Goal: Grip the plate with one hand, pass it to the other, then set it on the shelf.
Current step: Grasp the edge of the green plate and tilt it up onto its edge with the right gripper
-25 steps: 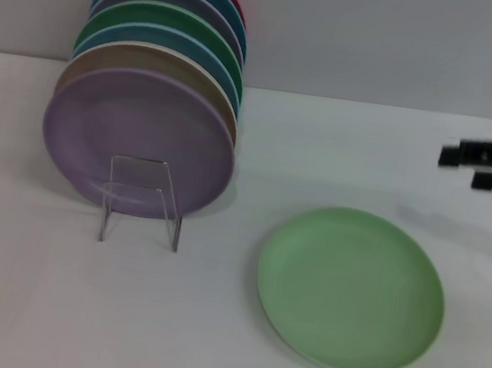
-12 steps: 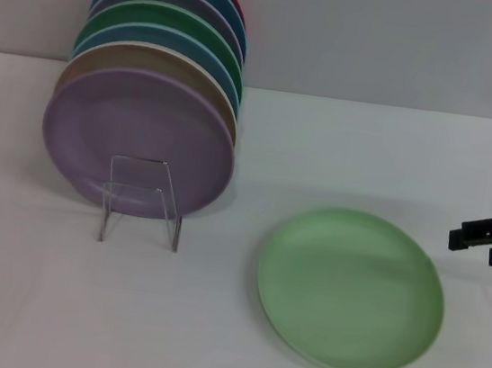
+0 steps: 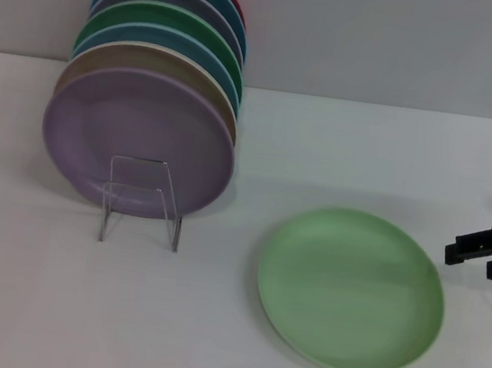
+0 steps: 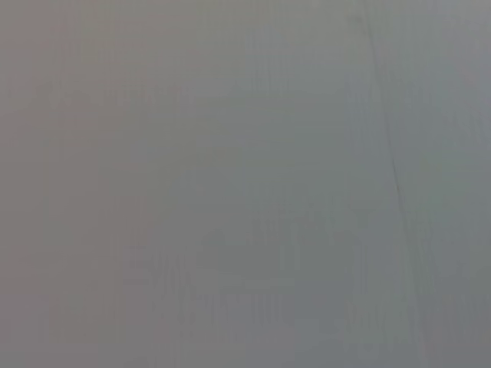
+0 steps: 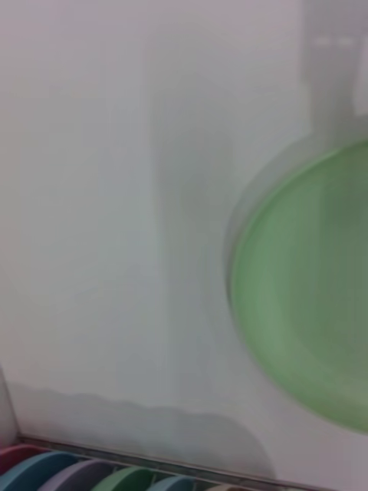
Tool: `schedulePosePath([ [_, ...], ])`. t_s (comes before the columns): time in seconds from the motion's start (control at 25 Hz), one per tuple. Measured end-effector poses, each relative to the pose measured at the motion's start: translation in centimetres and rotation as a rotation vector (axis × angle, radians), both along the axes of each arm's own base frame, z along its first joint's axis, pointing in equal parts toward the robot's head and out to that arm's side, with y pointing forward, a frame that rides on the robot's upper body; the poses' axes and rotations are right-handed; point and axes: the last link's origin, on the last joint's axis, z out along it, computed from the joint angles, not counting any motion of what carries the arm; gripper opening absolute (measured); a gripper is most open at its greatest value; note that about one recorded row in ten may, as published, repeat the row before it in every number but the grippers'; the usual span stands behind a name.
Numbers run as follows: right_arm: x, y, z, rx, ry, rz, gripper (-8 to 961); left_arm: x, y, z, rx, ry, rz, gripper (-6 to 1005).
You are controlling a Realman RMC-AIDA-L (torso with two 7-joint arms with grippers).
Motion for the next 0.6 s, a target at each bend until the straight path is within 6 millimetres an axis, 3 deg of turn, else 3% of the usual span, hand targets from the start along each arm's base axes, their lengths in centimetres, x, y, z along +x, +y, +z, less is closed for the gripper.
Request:
schedulePosePath([
  [0.6,0.5,0.5,-2.0,-0.040,-0.024,-0.005,710,0.0,-0.1,-0.1,-0.011,-0.001,-0.007,791],
])
